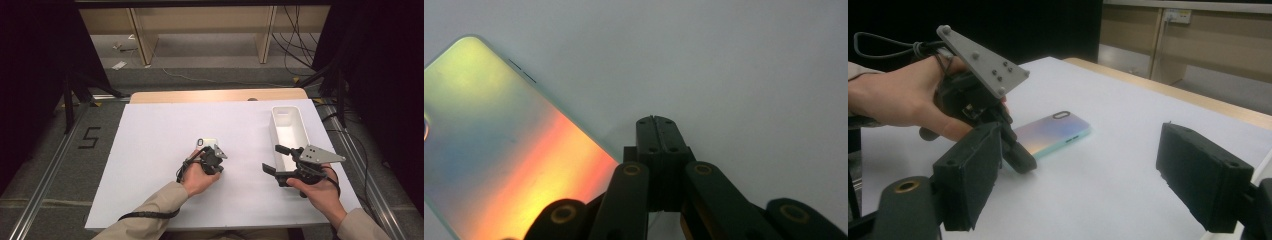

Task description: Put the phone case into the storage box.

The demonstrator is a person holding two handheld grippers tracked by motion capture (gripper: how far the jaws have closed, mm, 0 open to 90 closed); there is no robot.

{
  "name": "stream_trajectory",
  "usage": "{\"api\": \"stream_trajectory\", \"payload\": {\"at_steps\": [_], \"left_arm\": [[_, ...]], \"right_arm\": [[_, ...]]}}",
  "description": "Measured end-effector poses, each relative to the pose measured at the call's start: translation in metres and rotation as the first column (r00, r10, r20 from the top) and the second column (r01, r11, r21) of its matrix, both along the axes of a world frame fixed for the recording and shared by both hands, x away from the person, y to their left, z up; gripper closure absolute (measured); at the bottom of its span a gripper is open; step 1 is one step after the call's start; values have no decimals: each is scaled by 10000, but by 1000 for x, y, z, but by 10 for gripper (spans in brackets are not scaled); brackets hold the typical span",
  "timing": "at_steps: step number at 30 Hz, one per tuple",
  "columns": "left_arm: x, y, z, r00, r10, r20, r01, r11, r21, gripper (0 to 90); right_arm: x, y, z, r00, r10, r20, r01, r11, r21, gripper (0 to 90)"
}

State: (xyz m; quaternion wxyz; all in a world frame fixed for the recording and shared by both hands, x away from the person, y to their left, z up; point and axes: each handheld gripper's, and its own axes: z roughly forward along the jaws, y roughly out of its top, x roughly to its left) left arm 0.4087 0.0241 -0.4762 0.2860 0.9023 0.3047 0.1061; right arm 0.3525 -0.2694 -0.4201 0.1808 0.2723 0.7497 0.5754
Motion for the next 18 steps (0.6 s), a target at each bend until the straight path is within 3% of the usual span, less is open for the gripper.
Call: {"api": "stream_trajectory", "payload": {"at_steps": [18], "left_arm": [[-8, 33, 2, 9993, 271, -276, -262, 9992, 309, 900]], "right_arm": [[0, -1, 0, 10000, -35, -1, 35, 10000, 48, 194]]}}
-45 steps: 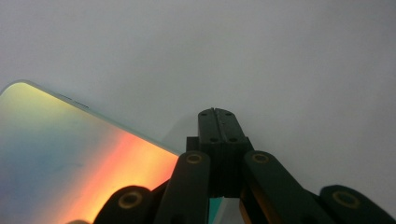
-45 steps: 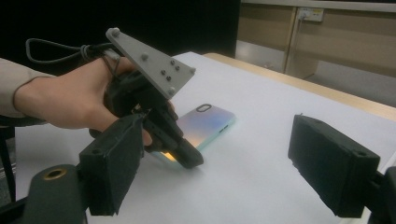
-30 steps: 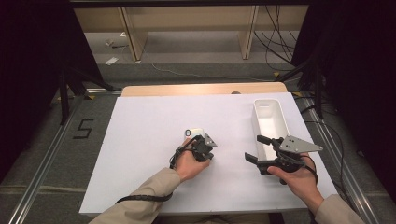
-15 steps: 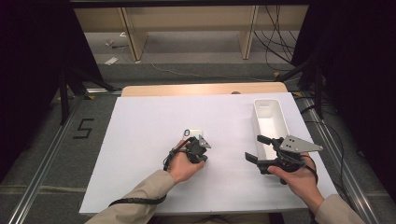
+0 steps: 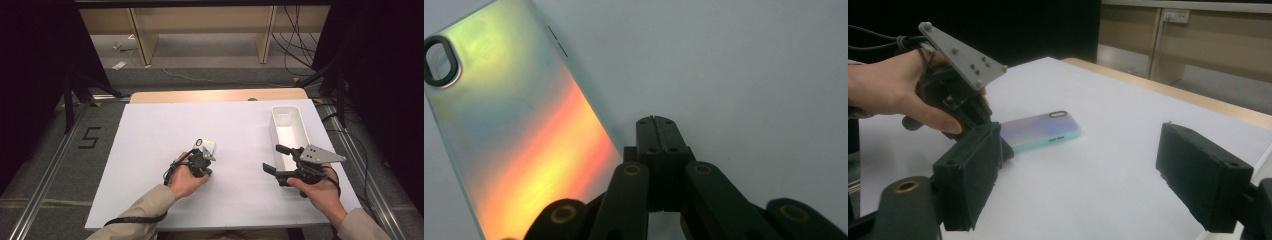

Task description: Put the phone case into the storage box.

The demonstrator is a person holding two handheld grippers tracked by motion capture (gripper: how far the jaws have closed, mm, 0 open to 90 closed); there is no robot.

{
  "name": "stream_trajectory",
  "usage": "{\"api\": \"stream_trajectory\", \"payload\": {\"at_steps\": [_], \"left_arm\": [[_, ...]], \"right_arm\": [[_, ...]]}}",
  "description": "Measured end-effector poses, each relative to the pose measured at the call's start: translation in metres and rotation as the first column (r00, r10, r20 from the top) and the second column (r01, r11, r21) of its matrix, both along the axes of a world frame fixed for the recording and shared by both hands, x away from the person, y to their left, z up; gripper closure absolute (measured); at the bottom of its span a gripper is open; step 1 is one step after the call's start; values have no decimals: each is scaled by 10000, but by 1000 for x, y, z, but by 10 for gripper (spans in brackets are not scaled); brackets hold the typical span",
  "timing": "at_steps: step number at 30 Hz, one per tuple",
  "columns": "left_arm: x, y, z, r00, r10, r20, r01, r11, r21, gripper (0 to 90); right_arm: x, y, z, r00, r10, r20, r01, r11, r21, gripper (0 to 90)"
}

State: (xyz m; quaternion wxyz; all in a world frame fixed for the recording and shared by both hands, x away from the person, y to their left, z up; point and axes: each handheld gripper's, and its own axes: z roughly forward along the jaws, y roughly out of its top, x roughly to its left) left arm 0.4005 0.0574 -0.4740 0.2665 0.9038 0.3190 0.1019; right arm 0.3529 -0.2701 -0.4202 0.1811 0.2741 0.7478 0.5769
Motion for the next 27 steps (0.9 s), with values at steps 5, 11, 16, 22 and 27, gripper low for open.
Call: {"api": "stream_trajectory", "payload": {"at_steps": [5, 11, 16, 22, 27], "left_arm": [[-1, 7, 0, 9999, 102, 38, -102, 9998, 140, 900], [-1, 15, 0, 9996, 267, 16, -267, 9995, 161, 900], [-1, 19, 1, 9994, 349, 50, -350, 9991, 259, 900], [-1, 24, 1, 9992, 402, 46, -403, 9987, 311, 899], [-1, 23, 1, 9993, 357, 80, -360, 9987, 359, 898]], "right_arm": [[0, 0, 0, 10000, -15, 6, 15, 10000, -19, 194], [0, -1, 0, 10000, -18, 5, 18, 10000, -4, 193], [0, -1, 0, 10000, -19, 4, 19, 10000, -9, 193], [0, -1, 0, 10000, -28, 4, 28, 10000, -6, 193], [0, -1, 0, 10000, -16, 1, 16, 10000, -11, 193]]}}
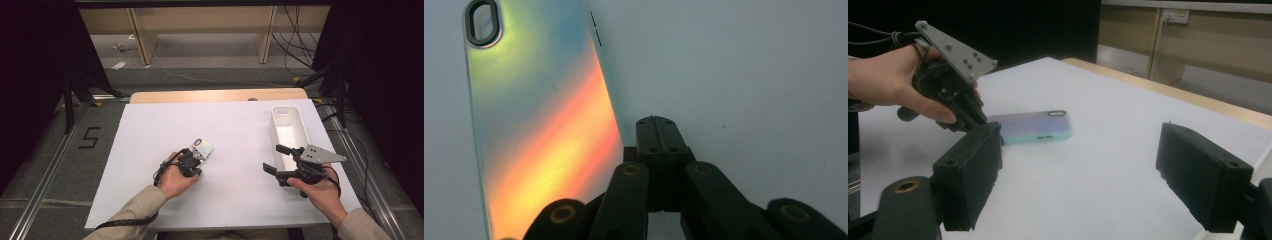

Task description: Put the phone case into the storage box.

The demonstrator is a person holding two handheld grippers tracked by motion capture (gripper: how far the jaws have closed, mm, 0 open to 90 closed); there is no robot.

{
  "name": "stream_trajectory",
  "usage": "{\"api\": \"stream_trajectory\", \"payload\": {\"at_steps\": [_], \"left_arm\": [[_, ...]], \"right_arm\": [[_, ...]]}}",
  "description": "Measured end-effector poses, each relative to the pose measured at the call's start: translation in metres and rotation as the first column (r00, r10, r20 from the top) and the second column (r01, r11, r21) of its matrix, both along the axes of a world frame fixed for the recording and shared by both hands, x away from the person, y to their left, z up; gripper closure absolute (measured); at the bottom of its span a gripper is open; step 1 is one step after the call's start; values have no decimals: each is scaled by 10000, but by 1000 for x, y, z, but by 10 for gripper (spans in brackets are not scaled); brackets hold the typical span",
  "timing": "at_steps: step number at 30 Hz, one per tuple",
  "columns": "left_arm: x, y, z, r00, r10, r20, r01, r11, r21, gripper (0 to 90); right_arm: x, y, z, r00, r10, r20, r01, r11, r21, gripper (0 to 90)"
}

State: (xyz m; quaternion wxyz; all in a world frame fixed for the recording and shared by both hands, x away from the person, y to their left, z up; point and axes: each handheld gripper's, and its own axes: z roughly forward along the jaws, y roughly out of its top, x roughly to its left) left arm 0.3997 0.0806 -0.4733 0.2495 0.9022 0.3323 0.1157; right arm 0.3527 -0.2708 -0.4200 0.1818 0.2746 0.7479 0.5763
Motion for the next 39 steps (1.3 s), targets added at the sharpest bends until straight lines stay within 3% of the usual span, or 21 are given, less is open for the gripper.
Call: {"api": "stream_trajectory", "payload": {"at_steps": [12, 21, 29, 30, 31, 32, 35, 39], "left_arm": [[-3, -3, 7, 9990, -414, 149, 417, 9990, -151, 820], [-1, -1, 19, 9988, -301, 392, 310, 9993, -211, 691], [5, 0, 22, 9984, 252, 510, -251, 9997, -27, 415], [7, 0, 23, 9982, 272, 529, -274, 9996, 33, 415], [8, 0, 23, 9975, 425, 565, -428, 9991, 35, 371], [9, 0, 24, 9969, 534, 585, -541, 9985, 110, 271], [16, 2, 24, 9940, 888, 633, -908, 9954, 295, 146], [30, 7, 24, 9922, 1125, 544, -1156, 9916, 586, 85]], "right_arm": [[0, 0, 0, 10000, 6, 21, -6, 10000, 5, 193], [0, 0, 1, 10000, 40, 70, -40, 10000, 30, 195], [-1, 1, 1, 9999, 90, 71, -90, 10000, 23, 195], [-1, 1, 1, 10000, 65, 64, -65, 10000, 5, 196], [-1, 1, 1, 9999, 80, 77, -81, 10000, 38, 196], [-1, 1, 1, 10000, 58, 62, -58, 10000, 42, 198], [-1, 1, 1, 9999, 85, 56, -85, 10000, 4, 199], [-1, 2, 1, 9999, 97, 42, -97, 9999, 25, 201]]}}
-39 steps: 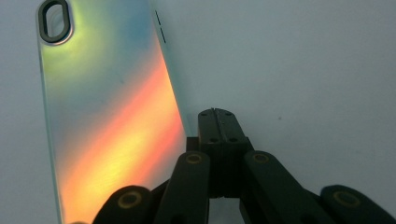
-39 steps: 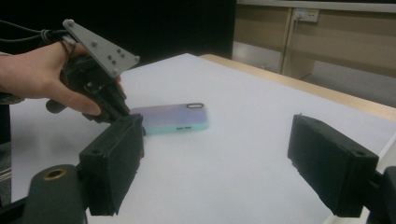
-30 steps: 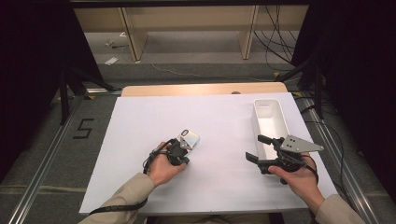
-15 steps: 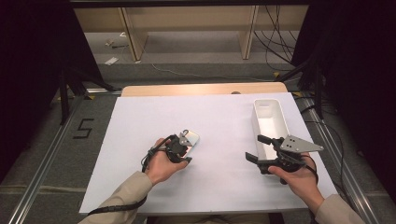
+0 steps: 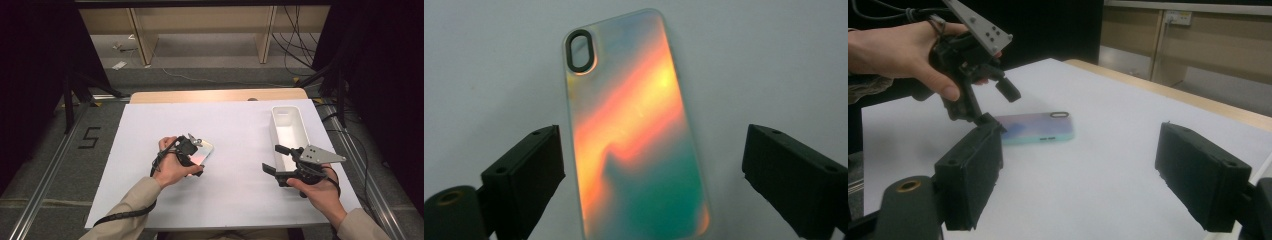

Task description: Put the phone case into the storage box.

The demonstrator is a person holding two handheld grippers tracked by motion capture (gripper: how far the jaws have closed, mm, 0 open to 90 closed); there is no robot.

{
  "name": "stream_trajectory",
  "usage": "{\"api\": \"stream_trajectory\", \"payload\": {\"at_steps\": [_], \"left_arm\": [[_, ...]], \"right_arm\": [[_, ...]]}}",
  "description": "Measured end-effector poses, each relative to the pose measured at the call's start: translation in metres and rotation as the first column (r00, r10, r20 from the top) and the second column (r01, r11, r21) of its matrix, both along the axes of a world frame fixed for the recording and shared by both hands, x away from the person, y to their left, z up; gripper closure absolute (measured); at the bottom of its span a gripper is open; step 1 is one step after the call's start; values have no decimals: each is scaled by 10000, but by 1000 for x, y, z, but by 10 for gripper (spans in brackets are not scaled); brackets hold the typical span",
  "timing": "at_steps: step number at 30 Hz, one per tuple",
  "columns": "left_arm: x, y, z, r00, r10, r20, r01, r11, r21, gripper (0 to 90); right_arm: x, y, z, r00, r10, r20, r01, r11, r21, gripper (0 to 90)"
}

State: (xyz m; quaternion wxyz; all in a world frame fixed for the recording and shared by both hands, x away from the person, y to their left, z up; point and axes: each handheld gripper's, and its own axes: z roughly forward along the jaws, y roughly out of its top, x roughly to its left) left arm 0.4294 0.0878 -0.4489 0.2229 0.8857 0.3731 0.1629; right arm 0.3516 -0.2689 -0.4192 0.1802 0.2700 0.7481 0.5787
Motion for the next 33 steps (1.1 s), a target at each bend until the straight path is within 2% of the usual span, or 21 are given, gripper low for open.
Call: {"api": "stream_trajectory", "payload": {"at_steps": [6, 10, 12, 17, 22, 33], "left_arm": [[14, 3, -3, 9994, 254, -232, -253, 9997, 70, 57], [21, 1, -5, 9984, 161, -545, -141, 9992, 361, 26], [22, 0, -7, 9982, 201, -568, -183, 9993, 328, 13], [27, -3, -10, 9960, 230, -863, -182, 9983, 558, 0], [31, -4, -13, 9940, 389, -1025, -335, 9979, 546, 0], [33, -6, -20, 9894, 408, -1395, -304, 9966, 764, 0]], "right_arm": [[0, 0, 0, 10000, 7, -15, -7, 10000, -8, 201], [0, 0, 0, 10000, 9, -11, -9, 10000, -3, 201], [0, 0, 0, 10000, 11, -9, -11, 10000, -2, 200], [0, 0, 0, 10000, 16, -13, -16, 10000, -12, 200], [0, 0, 0, 10000, 20, -9, -20, 10000, -12, 200], [0, 0, -1, 10000, 23, -29, -23, 10000, -24, 199]]}}
